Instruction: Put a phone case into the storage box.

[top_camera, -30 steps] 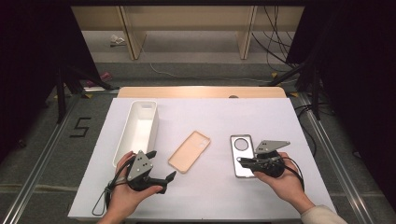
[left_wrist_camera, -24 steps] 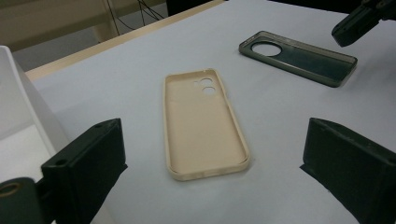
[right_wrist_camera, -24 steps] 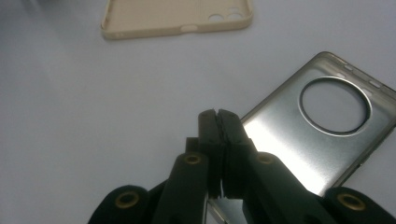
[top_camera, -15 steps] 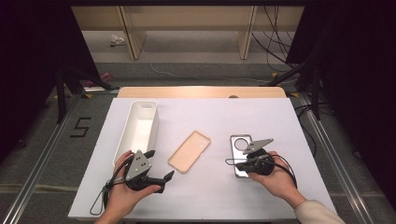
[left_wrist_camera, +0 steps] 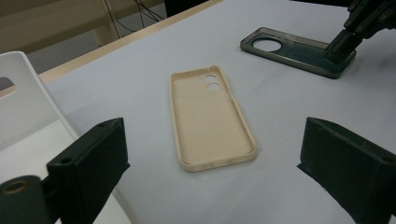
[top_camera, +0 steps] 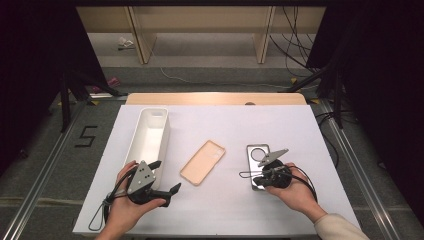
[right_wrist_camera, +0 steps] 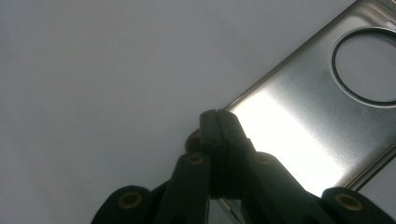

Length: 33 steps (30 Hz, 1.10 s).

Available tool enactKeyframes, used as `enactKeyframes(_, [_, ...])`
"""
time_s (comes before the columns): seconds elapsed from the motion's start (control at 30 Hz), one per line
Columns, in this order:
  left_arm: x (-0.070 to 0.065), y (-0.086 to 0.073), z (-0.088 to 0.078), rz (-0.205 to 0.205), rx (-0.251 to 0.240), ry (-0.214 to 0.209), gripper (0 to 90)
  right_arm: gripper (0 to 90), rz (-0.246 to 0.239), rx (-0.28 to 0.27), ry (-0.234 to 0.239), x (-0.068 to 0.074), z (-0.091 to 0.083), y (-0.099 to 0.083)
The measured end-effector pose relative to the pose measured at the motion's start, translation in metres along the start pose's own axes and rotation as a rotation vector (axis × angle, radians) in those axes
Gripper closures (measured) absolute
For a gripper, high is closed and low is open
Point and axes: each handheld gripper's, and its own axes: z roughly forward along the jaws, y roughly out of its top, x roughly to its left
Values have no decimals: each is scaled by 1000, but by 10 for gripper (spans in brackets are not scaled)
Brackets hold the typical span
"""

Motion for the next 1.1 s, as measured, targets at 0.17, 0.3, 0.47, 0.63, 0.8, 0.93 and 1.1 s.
enactKeyframes(0.17, [-1, 0, 1, 2, -2, -3, 71, 900, 0, 19, -5, 0, 1, 0])
enactKeyframes(0.3, [-1, 0, 1, 2, -2, -6, 72, 900, -6, 46, -15, -1, 2, -1])
enactKeyframes(0.47, [-2, 0, 1, -1, -1, -7, 73, 900, 4, 74, -19, -1, 1, -3])
enactKeyframes(0.63, [-2, 0, 1, 2, 0, -9, 73, 900, 5, 82, -21, -1, 1, -3])
enactKeyframes(0.8, [-2, 0, 1, 3, -2, -8, 73, 900, 9, 85, -22, -2, 0, -4])
enactKeyframes(0.93, [-2, 0, 1, 1, -2, -9, 73, 900, 12, 84, -32, -4, -2, -4])
enactKeyframes(1.1, [-2, 0, 0, -4, -8, -8, 73, 900, 116, 105, -134, -29, -22, -13])
